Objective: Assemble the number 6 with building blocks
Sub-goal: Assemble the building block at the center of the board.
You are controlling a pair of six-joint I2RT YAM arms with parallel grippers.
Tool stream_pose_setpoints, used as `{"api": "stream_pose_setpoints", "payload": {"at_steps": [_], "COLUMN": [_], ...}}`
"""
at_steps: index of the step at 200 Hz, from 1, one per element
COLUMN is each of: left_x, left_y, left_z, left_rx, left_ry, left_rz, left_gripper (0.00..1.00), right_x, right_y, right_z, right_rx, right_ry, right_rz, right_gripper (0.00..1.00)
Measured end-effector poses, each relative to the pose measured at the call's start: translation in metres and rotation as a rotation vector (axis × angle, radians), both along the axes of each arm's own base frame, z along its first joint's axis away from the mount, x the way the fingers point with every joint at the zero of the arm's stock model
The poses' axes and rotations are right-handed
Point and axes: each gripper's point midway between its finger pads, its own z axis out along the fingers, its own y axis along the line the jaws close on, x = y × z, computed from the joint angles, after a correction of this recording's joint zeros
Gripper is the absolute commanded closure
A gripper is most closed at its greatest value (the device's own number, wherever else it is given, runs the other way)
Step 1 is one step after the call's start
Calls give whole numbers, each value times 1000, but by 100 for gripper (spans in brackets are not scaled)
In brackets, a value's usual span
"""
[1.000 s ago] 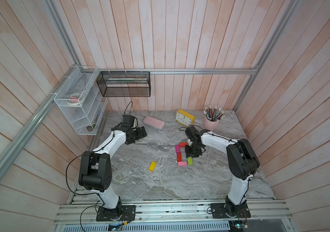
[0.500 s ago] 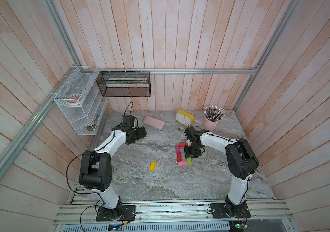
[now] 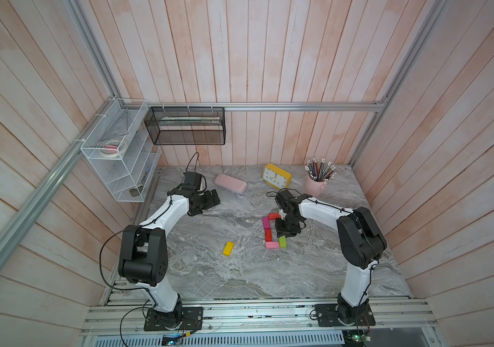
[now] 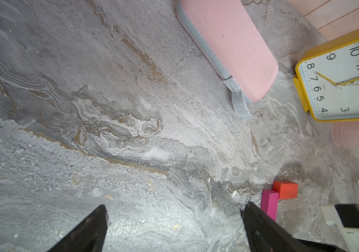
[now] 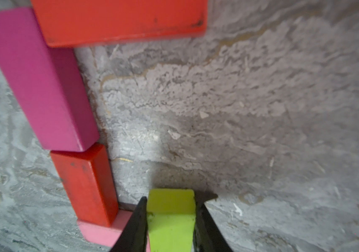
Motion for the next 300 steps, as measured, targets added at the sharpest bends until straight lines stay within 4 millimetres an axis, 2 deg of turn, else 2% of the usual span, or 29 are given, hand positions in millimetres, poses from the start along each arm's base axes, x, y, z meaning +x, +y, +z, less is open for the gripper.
{"api": "stream_pose_setpoints", "payload": {"at_steps": [34, 57, 82, 104, 251, 300], "left_x": [0, 0, -1, -1, -11, -18], "left_y": [0, 0, 0, 0, 2, 3], "left_z": [0, 0, -1, -1, -3, -4], "left_rx": [1, 2, 2, 2, 3, 2], "left_ry": [0, -1, 1, 3, 8, 15], "left_rz": [-2, -2, -2, -2, -1, 1], "left_gripper": [2, 2, 2, 2, 2, 2], "right_x": [0, 0, 0, 0, 2, 0], "right_y": [0, 1, 5, 8, 5, 6], "right_z": [-1, -1, 0, 1, 4, 13], "right_rx": [-1, 2, 12, 20, 18, 40], "right_ry": [2, 0, -4, -8, -23, -43], "right_rz": [-1, -2, 0, 4, -13, -17], "right_gripper": [61, 53, 39, 35, 31, 28]}}
